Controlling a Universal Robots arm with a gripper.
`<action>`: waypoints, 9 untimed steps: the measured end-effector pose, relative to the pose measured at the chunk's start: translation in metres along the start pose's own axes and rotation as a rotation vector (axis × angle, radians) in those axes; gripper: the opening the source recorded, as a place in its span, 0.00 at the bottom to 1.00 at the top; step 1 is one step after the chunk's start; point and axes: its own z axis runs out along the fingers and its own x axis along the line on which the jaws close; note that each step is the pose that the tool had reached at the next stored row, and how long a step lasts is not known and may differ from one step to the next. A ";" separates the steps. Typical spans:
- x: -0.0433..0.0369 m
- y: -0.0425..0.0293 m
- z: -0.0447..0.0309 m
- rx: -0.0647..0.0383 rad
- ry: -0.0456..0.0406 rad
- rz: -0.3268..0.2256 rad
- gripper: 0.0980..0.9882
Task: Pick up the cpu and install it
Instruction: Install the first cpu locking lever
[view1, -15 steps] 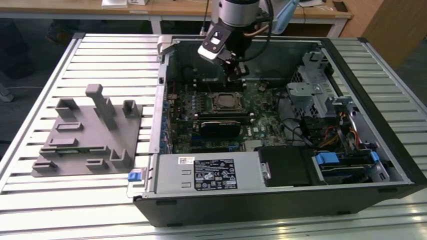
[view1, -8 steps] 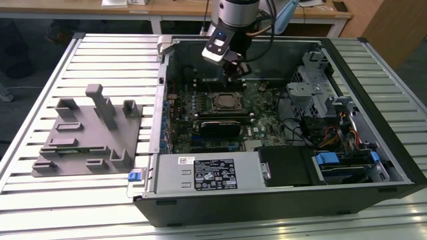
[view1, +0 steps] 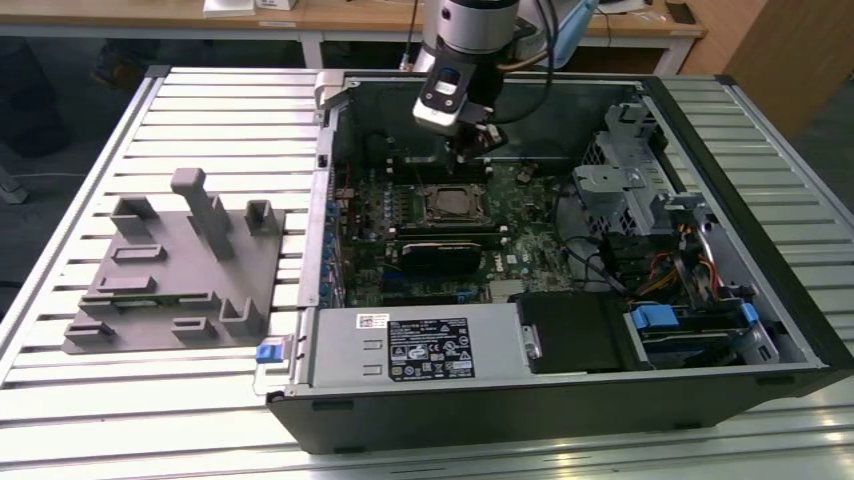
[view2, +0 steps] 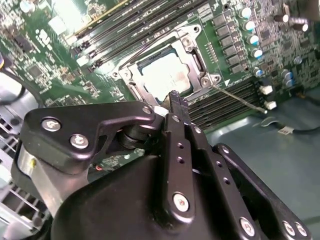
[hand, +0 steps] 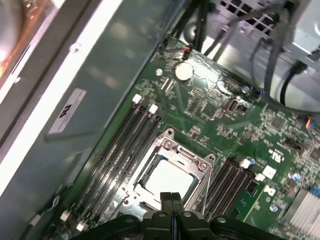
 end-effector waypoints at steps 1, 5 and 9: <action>0.0000 0.0000 0.0000 0.000 0.0002 -0.013 0.01; 0.0000 0.0000 0.0000 0.000 0.0008 -0.063 0.01; 0.0000 0.0000 0.0000 0.000 0.0015 -0.120 0.01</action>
